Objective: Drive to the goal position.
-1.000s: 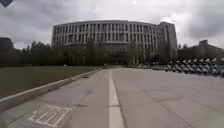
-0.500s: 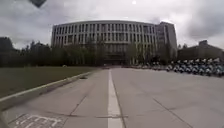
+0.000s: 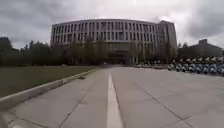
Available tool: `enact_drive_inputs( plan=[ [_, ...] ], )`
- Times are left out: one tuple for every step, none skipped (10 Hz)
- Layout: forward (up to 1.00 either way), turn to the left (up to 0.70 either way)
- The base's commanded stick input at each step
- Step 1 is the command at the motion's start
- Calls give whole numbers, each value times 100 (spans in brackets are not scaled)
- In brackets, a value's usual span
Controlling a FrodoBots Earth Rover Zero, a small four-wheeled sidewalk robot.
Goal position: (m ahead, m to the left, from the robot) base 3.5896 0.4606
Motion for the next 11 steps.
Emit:
enact_drive_inputs(
  plan=[
    [70, -28],
    [70, -28],
    [70, -28],
    [70, -28],
    [70, -29],
    [70, -31],
    [70, -32],
    [70, -16],
    [70, 0],
    [70, 0],
    [70, 0]
  ],
)
